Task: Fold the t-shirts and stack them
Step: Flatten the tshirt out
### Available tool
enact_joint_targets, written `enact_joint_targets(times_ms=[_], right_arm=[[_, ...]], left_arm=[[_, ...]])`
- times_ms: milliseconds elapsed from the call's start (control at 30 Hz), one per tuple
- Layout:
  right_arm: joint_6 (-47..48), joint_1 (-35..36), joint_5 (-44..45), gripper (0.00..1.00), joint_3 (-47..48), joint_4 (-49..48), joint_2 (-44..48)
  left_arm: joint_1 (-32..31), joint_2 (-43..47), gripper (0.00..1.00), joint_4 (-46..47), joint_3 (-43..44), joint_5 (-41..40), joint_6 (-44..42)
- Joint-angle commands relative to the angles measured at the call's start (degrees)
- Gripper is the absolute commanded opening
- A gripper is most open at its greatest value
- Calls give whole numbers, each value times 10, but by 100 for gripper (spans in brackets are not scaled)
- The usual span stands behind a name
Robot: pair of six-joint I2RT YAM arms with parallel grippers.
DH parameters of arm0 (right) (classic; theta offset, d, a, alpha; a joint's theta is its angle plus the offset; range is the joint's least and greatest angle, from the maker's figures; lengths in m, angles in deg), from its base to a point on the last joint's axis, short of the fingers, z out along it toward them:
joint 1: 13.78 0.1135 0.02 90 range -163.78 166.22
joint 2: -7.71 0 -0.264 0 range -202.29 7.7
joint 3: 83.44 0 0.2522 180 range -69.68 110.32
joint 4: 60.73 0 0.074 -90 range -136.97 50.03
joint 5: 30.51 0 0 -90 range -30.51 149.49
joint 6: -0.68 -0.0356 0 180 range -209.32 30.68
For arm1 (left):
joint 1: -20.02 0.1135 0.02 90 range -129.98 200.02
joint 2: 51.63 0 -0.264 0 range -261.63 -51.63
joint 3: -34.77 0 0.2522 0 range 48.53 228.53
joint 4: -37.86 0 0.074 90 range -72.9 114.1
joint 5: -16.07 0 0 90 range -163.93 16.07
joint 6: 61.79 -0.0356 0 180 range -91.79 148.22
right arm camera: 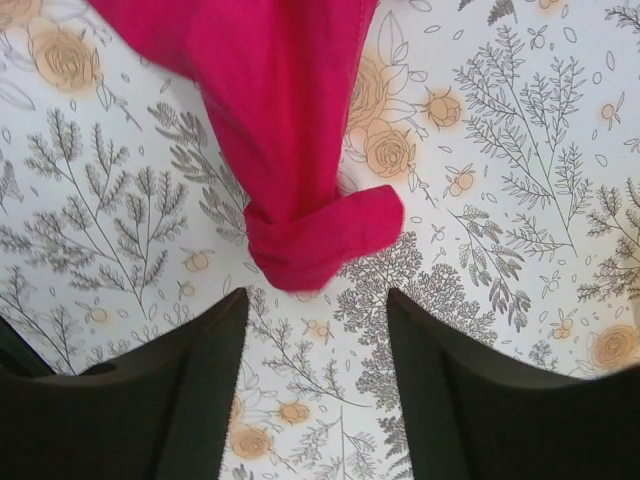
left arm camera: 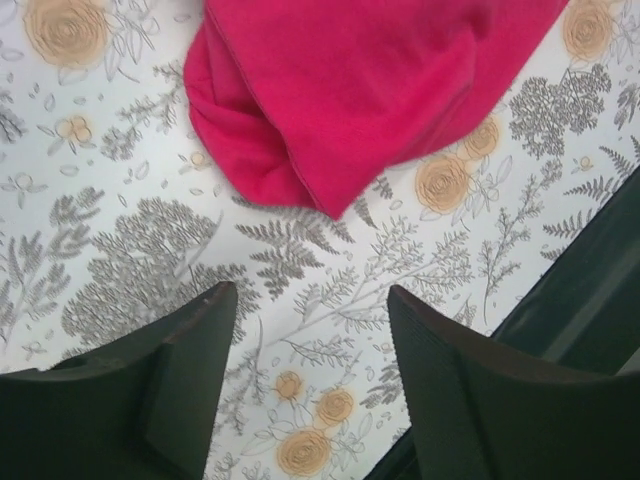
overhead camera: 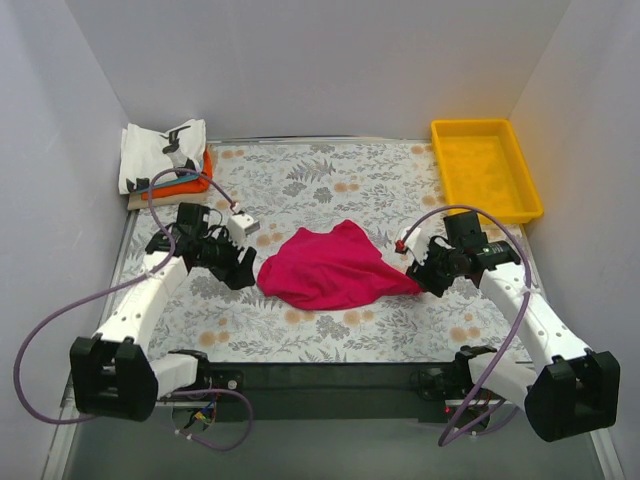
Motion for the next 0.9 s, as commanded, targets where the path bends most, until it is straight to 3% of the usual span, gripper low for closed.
enact_joint_targets(times_ms=[0, 133, 233, 500, 767, 867], right_arm=[[57, 0, 19, 58, 10, 40, -4], [72, 0, 25, 62, 18, 65, -12], [69, -4, 20, 62, 16, 66, -22], [-24, -32, -55, 56, 94, 58, -151], [-66, -65, -57, 53, 122, 51, -220], [-60, -74, -53, 53, 108, 54, -224]], left_arm=[[0, -68, 60, 52, 63, 17, 26], [-22, -140, 66, 81, 114, 17, 77], [-51, -186, 66, 128, 139, -24, 123], [-78, -334, 64, 157, 239, -7, 216], [-164, -488, 62, 194, 426, -29, 271], [-178, -540, 61, 184, 457, -11, 278]])
